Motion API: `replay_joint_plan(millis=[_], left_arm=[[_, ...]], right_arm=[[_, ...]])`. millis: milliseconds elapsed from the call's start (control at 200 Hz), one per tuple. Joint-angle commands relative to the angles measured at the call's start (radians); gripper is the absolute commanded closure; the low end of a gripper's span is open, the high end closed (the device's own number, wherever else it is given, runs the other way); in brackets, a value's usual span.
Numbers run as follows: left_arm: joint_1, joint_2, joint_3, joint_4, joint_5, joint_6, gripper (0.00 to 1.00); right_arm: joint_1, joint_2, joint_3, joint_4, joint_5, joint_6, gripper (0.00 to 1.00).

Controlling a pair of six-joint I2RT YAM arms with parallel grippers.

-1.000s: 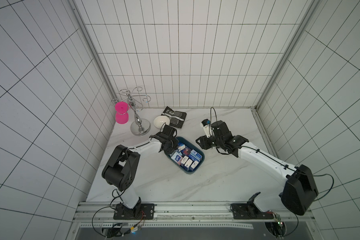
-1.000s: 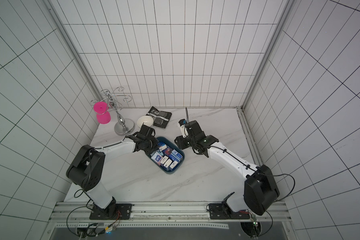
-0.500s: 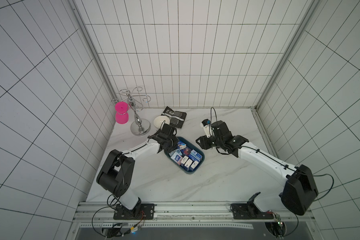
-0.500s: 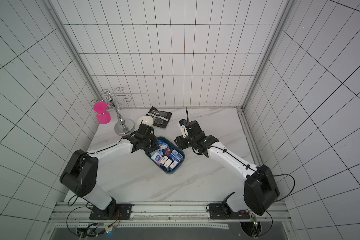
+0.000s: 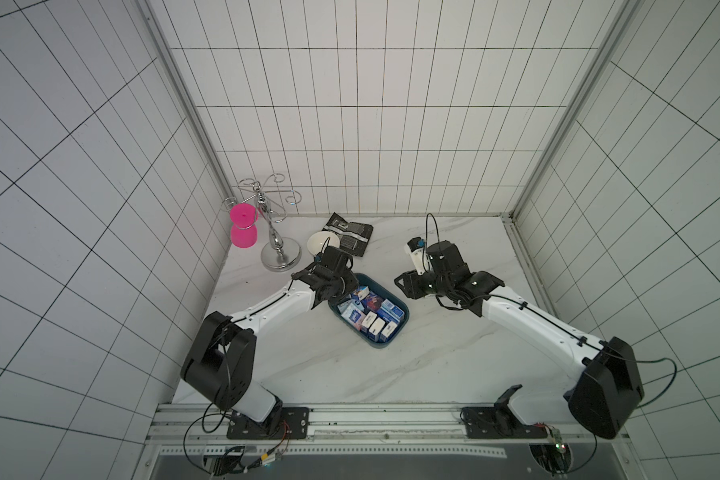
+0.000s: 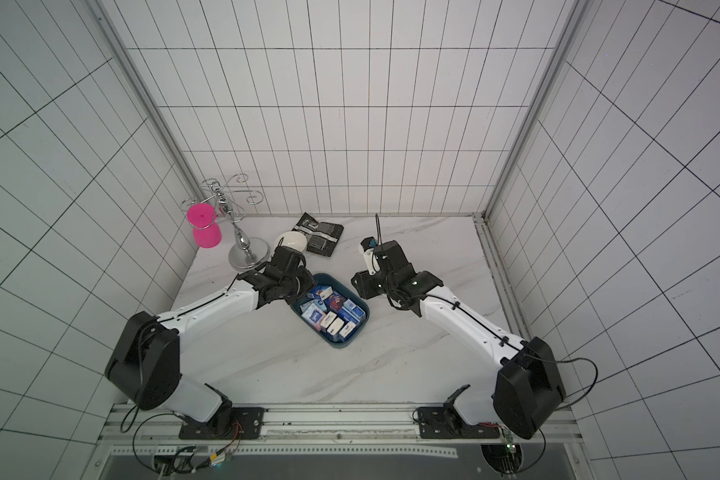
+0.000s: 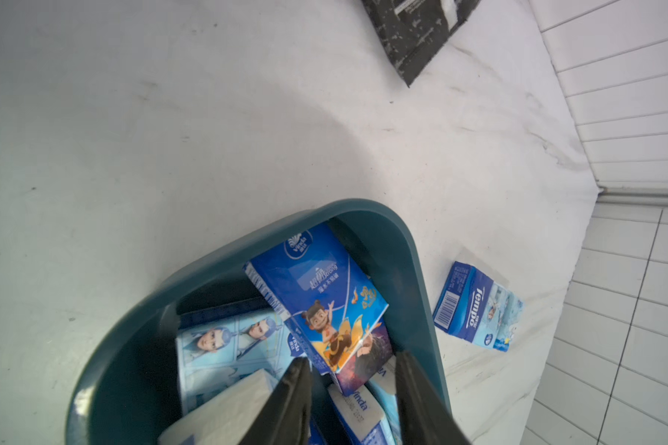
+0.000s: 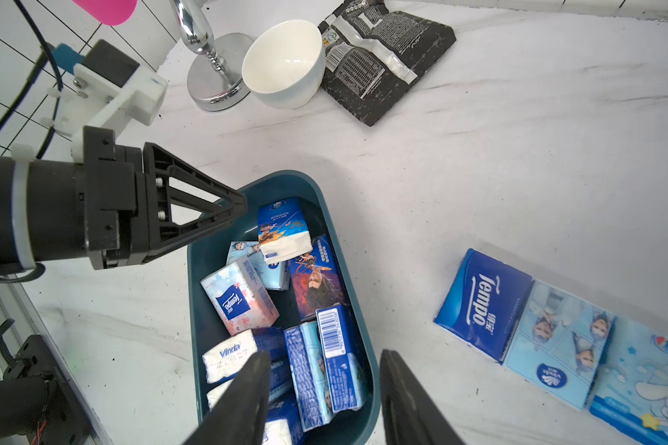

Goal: Take the pocket tissues out of the storage box
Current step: Pick up the pocket tissues from the storage box.

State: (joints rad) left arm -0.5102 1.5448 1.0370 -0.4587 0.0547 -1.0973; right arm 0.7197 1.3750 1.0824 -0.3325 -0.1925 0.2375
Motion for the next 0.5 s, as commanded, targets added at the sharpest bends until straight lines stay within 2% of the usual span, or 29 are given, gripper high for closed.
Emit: replay_joint_plan(millis=[0, 205, 325, 495], left_arm=[[0.006, 0.034, 0.027, -0.024, 0.029, -0.023, 0.51], [0.019, 0.093, 0.017, 0.003, 0.065, -0.124, 0.49], [0.017, 0.125, 0.022, 0.018, 0.098, -0.149, 0.43], [0.025, 0.155, 0.013, 0.076, 0.081, -0.159, 0.40]], right_arm=[[-0.005, -0.002, 0.003, -0.023, 0.007, -0.003, 0.51], [-0.005, 0.013, -0.004, -0.009, 0.001, -0.001, 0.51], [-0.006, 0.018, -0.003, -0.011, 0.010, -0.009, 0.51], [-0.007, 0.024, -0.003, -0.010, 0.008, -0.016, 0.51]])
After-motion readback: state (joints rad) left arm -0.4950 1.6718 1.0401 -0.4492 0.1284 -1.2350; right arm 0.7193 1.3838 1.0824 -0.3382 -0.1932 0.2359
